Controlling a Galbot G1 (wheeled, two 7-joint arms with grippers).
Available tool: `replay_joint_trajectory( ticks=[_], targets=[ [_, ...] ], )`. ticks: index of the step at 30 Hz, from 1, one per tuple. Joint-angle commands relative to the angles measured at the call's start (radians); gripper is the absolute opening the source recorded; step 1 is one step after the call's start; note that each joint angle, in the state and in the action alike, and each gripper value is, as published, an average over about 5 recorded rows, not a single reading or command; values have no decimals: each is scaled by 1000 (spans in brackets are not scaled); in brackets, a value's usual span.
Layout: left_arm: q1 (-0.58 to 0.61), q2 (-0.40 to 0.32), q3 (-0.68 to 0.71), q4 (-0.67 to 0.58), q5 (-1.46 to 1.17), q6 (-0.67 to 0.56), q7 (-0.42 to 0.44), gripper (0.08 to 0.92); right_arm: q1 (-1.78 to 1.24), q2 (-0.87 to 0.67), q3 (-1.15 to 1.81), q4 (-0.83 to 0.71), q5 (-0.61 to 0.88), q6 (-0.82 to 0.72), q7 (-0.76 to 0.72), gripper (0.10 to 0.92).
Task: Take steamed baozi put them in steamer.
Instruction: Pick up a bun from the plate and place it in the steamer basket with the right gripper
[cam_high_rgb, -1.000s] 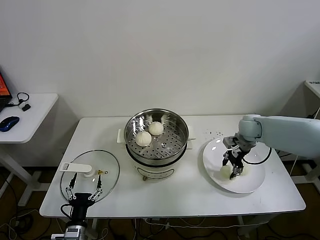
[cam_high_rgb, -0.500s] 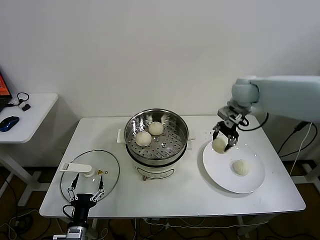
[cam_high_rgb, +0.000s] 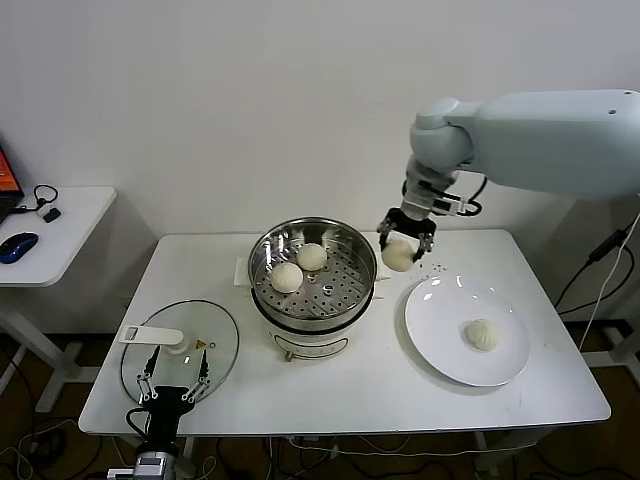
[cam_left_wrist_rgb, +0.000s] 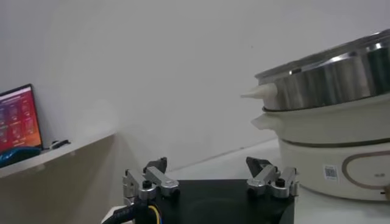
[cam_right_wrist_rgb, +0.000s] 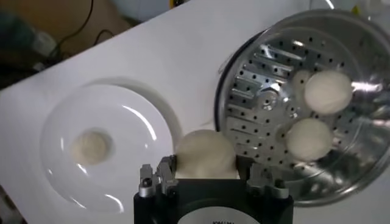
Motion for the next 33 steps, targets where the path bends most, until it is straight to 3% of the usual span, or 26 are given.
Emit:
replay_joint_trajectory(
  ticks=[1,11,33],
  targets=[
    [4,-49,-5,-3,-1,-3,0,823,-75,189,105,-67,-99,79,30,645],
    [3,-47,-11,0,-3,-6,0,823,-191,275,152,-119,-123,29,36,645],
    [-1,-47,-18,12,1,-10,0,823,-299,305,163,-145,-147,-19,44,653]
  ],
)
